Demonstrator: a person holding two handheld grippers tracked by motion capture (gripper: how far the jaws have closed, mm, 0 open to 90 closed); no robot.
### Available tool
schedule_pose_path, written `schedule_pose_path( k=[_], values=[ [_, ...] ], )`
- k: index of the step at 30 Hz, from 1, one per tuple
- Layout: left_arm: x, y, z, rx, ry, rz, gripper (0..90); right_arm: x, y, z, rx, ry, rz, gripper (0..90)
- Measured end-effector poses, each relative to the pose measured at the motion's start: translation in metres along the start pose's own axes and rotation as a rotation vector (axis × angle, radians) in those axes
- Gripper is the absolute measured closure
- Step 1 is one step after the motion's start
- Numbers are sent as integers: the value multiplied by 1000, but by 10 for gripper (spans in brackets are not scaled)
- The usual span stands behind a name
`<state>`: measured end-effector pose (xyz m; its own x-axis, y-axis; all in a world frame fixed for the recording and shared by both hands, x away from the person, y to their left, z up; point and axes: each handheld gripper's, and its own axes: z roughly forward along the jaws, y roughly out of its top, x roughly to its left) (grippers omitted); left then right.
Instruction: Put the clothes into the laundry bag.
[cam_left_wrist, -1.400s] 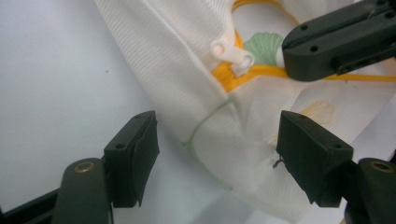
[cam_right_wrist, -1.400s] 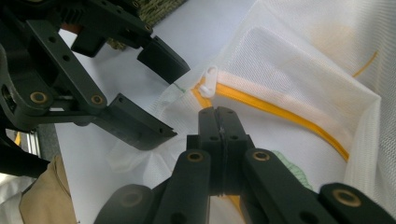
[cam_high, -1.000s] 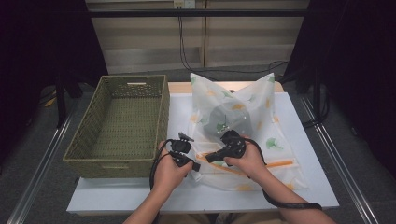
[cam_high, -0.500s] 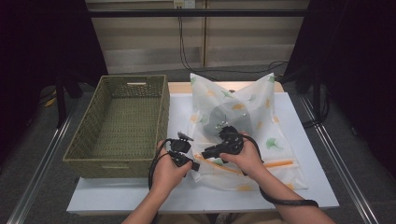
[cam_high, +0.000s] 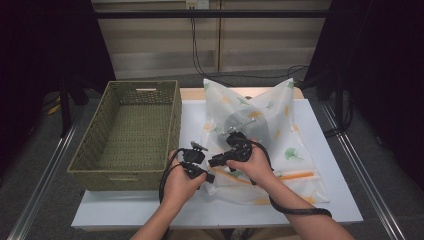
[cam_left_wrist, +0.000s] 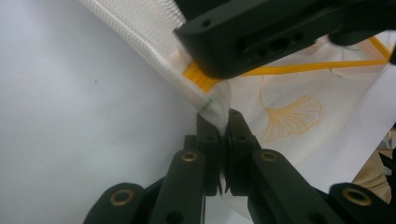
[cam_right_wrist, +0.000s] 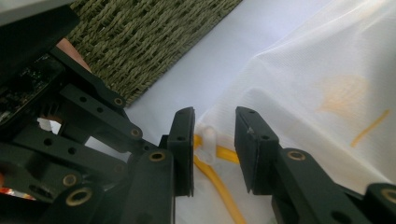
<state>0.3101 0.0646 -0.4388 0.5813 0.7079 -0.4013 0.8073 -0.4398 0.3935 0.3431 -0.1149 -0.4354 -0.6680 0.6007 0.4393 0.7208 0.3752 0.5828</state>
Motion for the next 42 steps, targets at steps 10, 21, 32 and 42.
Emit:
schedule_pose_path(
  k=[10, 21, 32, 42],
  values=[
    [1, -1, 0, 4, 3, -8, 862, -4, 0, 9, 10, 48, 66, 841],
    [0, -1, -1, 4, 1, -7, 854, -7, -3, -5, -3, 60, 69, 900],
    [0, -1, -1, 8, -2, 4, 856, -5, -1, 7, 6, 74, 84, 832],
    [1, -2, -2, 4, -4, -1, 857, -8, -1, 13, 3, 83, 110, 900]
  ],
)
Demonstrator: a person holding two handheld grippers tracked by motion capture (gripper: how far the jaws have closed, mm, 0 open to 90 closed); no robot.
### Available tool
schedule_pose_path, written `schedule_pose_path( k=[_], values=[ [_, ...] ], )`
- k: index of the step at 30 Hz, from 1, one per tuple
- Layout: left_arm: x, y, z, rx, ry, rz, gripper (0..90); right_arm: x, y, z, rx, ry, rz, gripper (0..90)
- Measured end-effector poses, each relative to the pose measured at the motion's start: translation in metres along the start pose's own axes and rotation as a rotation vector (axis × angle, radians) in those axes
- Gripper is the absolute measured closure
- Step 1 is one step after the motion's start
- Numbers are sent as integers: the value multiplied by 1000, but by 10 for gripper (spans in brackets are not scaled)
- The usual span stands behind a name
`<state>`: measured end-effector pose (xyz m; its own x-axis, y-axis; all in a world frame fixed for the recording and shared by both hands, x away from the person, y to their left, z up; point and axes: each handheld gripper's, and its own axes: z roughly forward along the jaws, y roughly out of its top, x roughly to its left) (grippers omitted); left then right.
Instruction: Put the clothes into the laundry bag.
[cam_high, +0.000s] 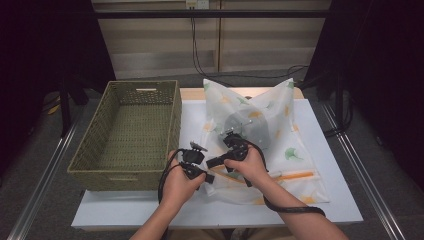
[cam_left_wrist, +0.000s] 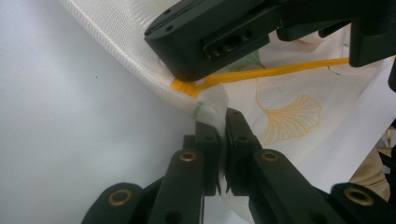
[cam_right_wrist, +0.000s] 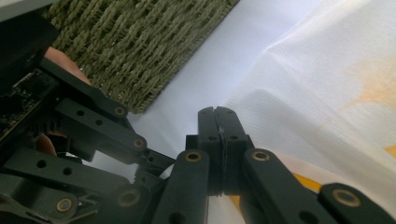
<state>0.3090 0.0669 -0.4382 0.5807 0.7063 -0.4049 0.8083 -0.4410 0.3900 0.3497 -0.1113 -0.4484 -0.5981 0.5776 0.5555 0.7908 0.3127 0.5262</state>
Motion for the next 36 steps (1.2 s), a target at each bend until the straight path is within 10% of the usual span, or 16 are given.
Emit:
schedule_pose_path(
  k=[17, 24, 36],
  values=[
    [-2, 1, 1, -5, -10, -5, 844, -1, -8, -22, -24, -35, -3, 900],
    [1, 4, 4, -44, -13, -14, 688, 2, -5, -20, -34, 6, 0, 900],
    [-1, 4, 0, -25, 12, 50, 872, 1, -6, -10, -40, 40, 15, 900]
  ],
)
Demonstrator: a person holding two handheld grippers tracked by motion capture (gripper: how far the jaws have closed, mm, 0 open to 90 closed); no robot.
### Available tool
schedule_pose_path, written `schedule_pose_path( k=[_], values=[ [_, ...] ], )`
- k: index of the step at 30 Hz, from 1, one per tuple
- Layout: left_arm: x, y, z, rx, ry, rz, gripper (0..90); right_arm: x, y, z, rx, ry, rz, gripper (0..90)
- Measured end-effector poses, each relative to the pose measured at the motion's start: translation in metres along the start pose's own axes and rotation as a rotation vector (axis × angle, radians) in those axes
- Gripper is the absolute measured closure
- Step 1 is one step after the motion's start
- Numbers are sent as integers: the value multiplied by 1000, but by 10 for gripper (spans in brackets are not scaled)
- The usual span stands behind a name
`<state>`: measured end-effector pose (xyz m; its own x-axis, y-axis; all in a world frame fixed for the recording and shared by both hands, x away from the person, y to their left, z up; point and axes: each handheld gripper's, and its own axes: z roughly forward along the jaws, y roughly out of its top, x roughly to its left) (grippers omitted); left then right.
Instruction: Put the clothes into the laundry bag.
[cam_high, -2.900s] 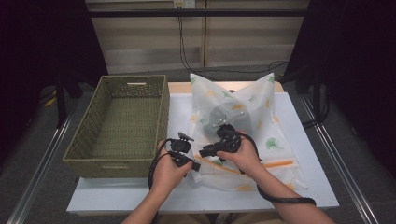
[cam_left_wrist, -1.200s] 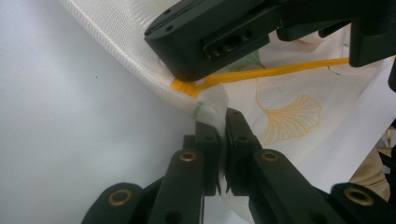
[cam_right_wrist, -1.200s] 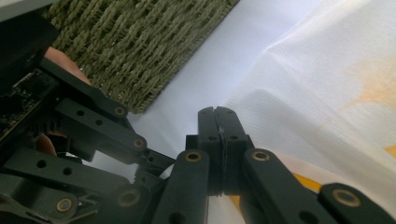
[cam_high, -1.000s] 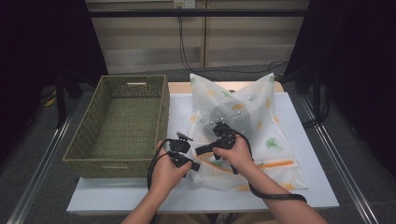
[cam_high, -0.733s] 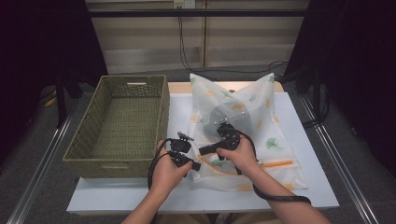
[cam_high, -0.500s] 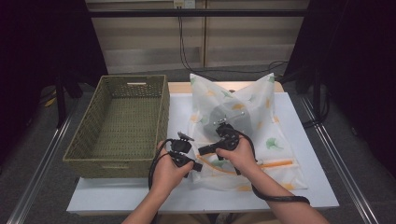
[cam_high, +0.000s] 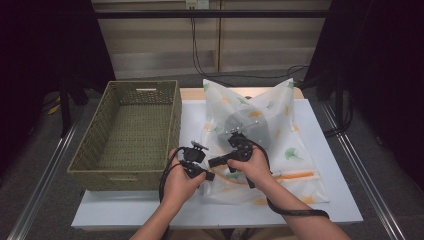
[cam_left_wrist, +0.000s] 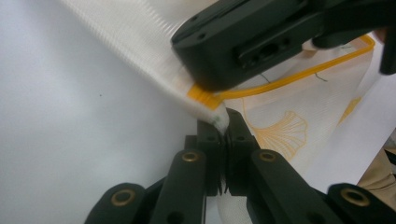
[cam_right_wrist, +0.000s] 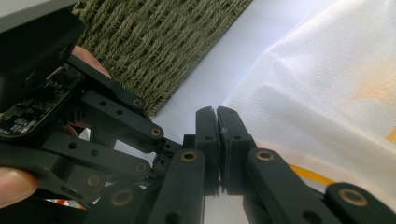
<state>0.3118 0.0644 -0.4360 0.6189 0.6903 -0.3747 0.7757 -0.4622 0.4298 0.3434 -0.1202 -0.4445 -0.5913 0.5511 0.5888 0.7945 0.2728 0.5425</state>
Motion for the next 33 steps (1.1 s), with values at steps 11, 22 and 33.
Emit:
schedule_pose_path(
  k=[11, 22, 33],
  values=[
    [0, -1, -1, -11, -28, -42, 884, 5, 0, -4, 4, -58, -36, 900],
    [-1, 0, -8, -30, -46, -61, 889, 8, -2, -12, -11, -100, -46, 900],
    [0, -1, -10, -35, -61, -73, 889, 8, -5, -20, -37, -89, -62, 900]
  ],
)
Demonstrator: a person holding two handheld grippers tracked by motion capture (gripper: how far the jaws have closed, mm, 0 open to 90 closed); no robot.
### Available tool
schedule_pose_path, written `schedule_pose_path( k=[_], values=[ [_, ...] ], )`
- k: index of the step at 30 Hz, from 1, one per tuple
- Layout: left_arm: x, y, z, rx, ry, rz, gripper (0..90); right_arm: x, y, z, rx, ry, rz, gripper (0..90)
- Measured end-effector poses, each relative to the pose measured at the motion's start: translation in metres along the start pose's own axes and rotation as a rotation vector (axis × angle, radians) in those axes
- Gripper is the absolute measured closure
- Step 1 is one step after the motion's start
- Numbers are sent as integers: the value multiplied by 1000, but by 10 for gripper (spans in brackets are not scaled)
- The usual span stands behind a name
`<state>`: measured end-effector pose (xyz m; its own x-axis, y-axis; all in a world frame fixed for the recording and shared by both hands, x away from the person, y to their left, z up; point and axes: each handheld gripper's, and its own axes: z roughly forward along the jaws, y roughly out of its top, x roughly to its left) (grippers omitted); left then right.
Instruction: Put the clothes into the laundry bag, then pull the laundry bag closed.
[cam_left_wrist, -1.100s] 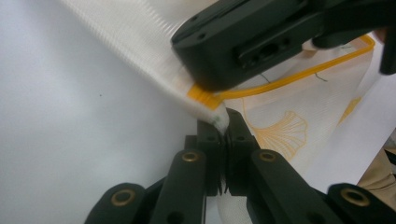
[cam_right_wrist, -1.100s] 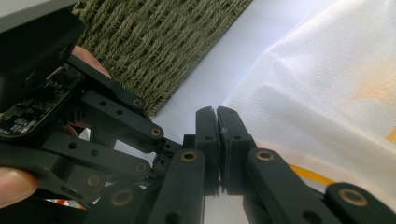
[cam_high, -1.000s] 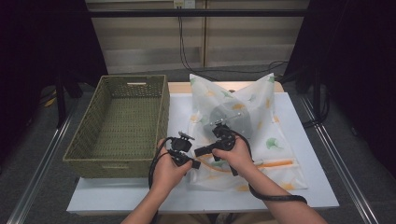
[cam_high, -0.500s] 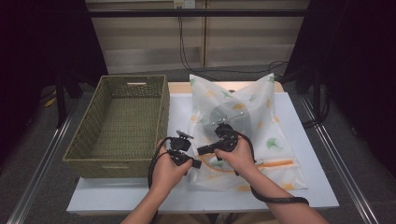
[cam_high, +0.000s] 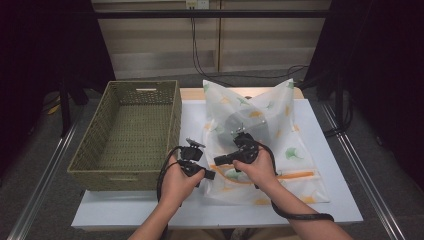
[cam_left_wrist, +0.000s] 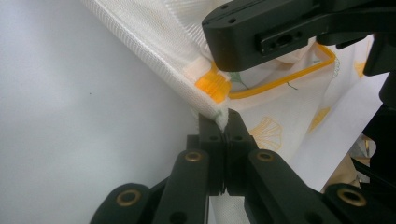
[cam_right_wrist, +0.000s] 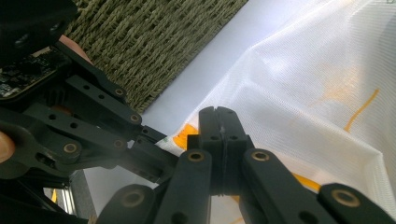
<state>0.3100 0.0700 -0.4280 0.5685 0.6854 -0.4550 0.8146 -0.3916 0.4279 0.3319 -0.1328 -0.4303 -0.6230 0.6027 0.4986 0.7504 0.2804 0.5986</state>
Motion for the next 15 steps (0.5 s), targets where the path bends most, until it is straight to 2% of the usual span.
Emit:
schedule_pose_path(
  k=[2, 7, 9, 10, 13, 15],
  values=[
    [1, 0, -1, 7, 14, 5, 889, -1, 0, -1, -4, 2, 1, 900],
    [1, 0, -1, 0, 3, -17, 890, 0, 0, -5, -4, -1, -3, 900],
    [0, 1, -2, -2, 10, -14, 890, 1, 0, -5, -3, -4, -2, 900],
    [0, 1, -4, -4, 10, -14, 890, 0, -1, -6, 6, -35, -10, 900],
    [1, 1, -5, -8, 1, -21, 890, -4, -2, -8, -5, -12, 6, 900],
    [1, 1, -5, -3, -1, -23, 890, -3, -3, -9, -7, -16, 0, 900]
  ],
)
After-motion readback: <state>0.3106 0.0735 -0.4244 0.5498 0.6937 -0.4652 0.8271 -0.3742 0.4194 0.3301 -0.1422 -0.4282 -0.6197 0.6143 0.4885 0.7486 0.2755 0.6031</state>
